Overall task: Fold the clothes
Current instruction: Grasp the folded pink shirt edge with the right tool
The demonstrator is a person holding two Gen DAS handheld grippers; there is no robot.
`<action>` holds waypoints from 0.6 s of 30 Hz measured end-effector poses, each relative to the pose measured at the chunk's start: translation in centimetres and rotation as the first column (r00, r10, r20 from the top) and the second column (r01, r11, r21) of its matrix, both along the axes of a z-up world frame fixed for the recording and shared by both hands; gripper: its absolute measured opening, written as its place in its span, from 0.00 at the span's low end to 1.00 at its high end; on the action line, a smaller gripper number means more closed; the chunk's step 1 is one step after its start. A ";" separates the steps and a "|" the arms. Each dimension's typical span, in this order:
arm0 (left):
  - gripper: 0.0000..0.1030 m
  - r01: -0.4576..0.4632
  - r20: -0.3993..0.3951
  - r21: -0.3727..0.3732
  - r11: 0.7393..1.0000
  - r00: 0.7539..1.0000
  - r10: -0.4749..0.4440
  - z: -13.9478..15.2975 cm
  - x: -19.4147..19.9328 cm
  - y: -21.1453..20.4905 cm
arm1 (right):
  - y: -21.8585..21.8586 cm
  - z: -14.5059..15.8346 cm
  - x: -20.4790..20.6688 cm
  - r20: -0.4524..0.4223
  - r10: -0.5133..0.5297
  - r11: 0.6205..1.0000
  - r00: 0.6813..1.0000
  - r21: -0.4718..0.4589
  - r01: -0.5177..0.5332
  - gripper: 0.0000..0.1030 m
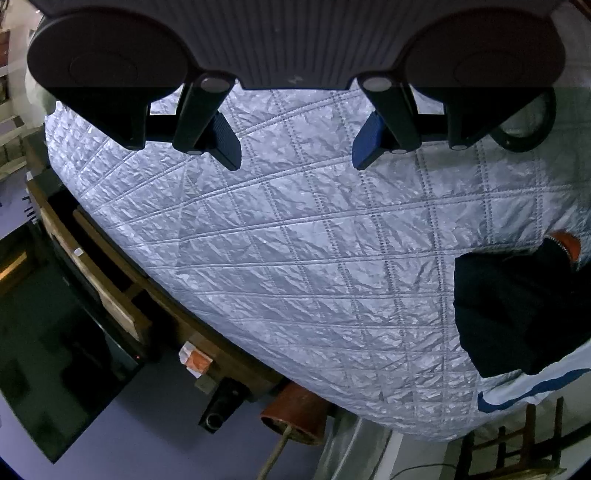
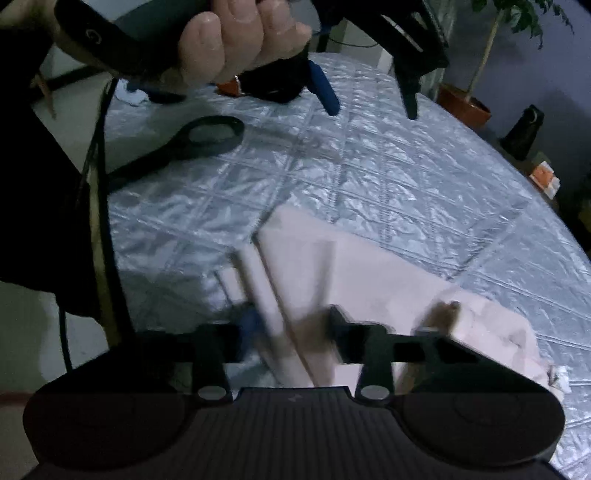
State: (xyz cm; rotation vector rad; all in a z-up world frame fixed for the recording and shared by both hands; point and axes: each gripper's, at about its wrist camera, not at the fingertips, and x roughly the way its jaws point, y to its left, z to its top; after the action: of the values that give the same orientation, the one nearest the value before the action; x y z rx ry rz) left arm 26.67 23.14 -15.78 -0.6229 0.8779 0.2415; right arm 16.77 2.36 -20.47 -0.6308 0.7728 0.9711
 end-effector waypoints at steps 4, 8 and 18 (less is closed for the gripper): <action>0.61 -0.005 -0.006 0.000 1.000 1.000 0.005 -0.2 0.0 0.1 | 0.6 0.2 0.3 -0.050 0.017 1.000 0.999 0.012 -0.016 0.32; 0.61 -0.006 -0.003 -0.001 1.000 1.000 0.006 -0.1 -0.1 0.2 | 0.6 0.3 1.3 -0.106 0.008 1.000 0.994 0.022 -0.005 0.40; 0.62 -0.002 -0.002 -0.003 1.000 1.000 0.002 -0.1 0.1 0.0 | -2.2 2.9 1.7 -0.108 -0.099 0.974 0.989 0.193 0.119 0.05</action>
State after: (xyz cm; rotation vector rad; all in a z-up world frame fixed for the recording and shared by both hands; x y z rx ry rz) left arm 26.78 23.11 -15.86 -0.6266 0.8794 0.2425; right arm 18.44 0.17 -17.59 -0.3648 0.7770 0.9692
